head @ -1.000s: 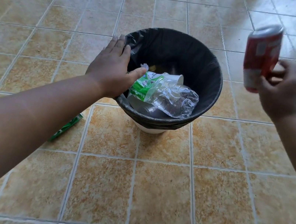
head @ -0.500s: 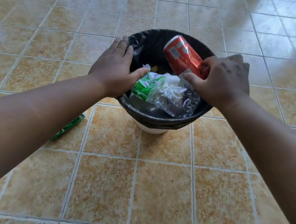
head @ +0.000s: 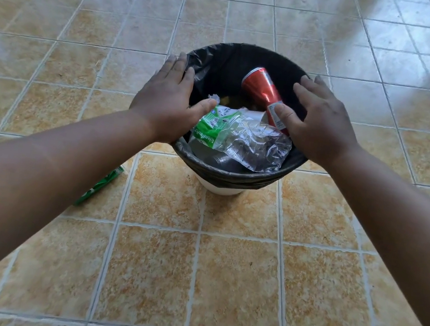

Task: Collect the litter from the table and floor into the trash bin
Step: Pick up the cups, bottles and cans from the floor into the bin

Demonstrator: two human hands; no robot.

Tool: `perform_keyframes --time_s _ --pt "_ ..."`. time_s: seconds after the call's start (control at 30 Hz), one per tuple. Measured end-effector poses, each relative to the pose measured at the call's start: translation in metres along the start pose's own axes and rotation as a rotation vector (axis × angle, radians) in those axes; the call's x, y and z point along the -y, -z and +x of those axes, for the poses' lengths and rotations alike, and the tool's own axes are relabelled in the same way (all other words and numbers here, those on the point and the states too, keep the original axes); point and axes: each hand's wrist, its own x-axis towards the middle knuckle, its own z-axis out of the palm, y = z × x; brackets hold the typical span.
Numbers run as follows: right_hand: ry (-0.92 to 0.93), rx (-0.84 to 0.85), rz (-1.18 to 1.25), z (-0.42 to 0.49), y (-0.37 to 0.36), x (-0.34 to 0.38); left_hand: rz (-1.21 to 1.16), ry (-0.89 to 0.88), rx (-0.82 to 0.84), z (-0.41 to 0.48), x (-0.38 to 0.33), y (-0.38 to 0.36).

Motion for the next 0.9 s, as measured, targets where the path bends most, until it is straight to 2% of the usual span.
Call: perform_keyframes --time_s 0.2,0.43,0.6,0.7,0.83,0.9 --pt "0.015 0.068 -0.029 0.002 0.000 -0.002 0.001 -0.007 -0.006 0.001 0.001 -0.001" --pt "0.002 0.070 -0.043 0.002 -0.002 -0.002 -0.052 -0.025 -0.013 0.002 0.005 0.000" --pt "0.013 0.055 -0.043 0.002 -0.003 -0.003 -0.227 -0.023 -0.168 0.001 0.030 0.004" --pt "0.008 0.050 -0.039 0.003 -0.004 -0.003 -0.312 0.092 -0.225 -0.003 0.059 -0.004" --pt "0.005 0.037 -0.043 0.004 -0.005 -0.003 -0.156 0.269 -0.083 -0.020 0.111 -0.036" --pt "0.003 0.033 -0.040 0.004 -0.006 -0.003 0.012 0.357 0.135 -0.032 0.139 -0.056"
